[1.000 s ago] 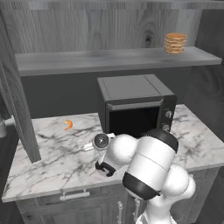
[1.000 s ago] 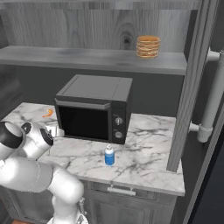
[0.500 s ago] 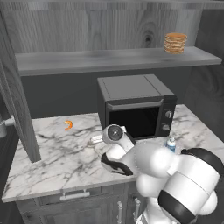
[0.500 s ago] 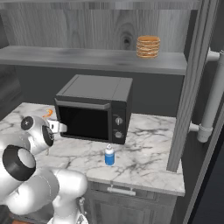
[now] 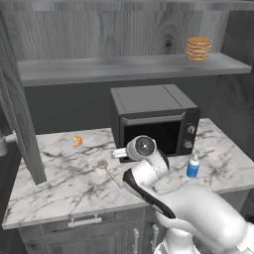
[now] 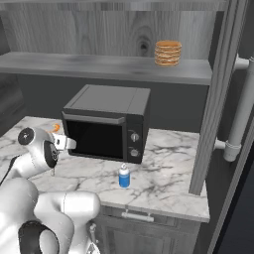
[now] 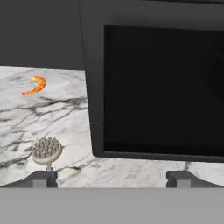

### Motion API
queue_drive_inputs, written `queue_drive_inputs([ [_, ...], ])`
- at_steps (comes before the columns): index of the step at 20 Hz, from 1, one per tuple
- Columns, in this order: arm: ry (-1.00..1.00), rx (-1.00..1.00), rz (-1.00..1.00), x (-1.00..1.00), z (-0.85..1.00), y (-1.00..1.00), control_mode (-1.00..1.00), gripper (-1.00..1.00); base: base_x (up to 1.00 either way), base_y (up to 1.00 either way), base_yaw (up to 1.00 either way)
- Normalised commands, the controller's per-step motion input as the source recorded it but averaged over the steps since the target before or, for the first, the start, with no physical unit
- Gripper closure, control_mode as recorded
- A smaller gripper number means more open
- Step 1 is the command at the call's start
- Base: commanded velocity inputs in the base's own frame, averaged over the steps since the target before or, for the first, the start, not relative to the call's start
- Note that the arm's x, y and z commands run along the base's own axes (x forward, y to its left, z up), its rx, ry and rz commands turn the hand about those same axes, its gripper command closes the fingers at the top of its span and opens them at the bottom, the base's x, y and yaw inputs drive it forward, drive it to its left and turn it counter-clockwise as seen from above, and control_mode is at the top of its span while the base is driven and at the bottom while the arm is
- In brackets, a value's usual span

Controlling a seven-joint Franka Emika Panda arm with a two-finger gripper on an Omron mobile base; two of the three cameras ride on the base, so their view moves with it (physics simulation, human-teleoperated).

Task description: Pick the dish brush and soap dispenser from the cabinet and place them on the counter.

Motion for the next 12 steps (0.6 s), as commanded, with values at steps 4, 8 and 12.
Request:
queue_drive_inputs([
  [4,0.00,0.00,-0.09,-0.47,0.51,-0.16,-1.00,-1.00,0.00,0.00,0.00],
  [8,0.00,0.00,-0.09,-0.46,0.57,-0.14,-1.00,-1.00,0.00,0.00,0.00],
  [12,0.00,0.00,-0.08,-0.47,0.62,-0.12,-1.00,-1.00,0.00,0.00,0.00],
])
